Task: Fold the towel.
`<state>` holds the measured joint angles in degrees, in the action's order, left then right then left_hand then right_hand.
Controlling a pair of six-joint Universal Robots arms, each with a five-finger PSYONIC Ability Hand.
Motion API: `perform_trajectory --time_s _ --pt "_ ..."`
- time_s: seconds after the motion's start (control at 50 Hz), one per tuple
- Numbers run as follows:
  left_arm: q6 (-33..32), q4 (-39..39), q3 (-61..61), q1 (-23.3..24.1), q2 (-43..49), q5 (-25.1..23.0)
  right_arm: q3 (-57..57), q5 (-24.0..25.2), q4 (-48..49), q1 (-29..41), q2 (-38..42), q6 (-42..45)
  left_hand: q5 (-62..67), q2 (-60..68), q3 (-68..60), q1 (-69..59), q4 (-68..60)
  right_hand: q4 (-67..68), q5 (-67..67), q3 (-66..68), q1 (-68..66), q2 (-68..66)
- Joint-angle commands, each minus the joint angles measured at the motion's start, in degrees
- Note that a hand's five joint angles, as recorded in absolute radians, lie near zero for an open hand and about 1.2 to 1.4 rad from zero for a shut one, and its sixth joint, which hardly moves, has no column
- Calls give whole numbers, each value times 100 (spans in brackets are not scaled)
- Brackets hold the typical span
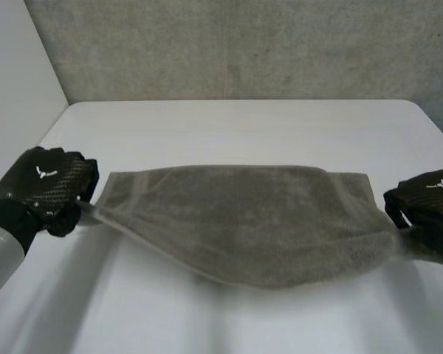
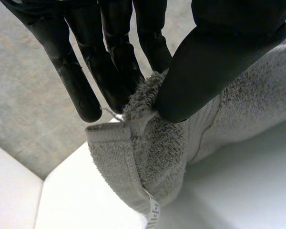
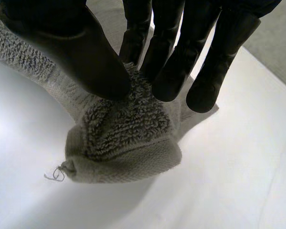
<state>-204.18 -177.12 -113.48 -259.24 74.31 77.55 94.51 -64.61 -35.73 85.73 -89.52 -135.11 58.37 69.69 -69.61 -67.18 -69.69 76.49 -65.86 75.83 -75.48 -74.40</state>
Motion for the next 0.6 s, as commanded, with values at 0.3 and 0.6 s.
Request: perform_trajectory --time_s 0.3,0.6 --pt "18 -1229 1132 -268 2928 -91 -1635 -376 953 374 2603 -726 1163 1031 -1039 -1282 -1031 351 -414 417 -452 -560" --pt "80 -1185 3552 181 5155 638 -3844 -904 1517 972 4338 -1598 1163 1031 -1039 -1282 -1031 351 -414 417 -452 -560"
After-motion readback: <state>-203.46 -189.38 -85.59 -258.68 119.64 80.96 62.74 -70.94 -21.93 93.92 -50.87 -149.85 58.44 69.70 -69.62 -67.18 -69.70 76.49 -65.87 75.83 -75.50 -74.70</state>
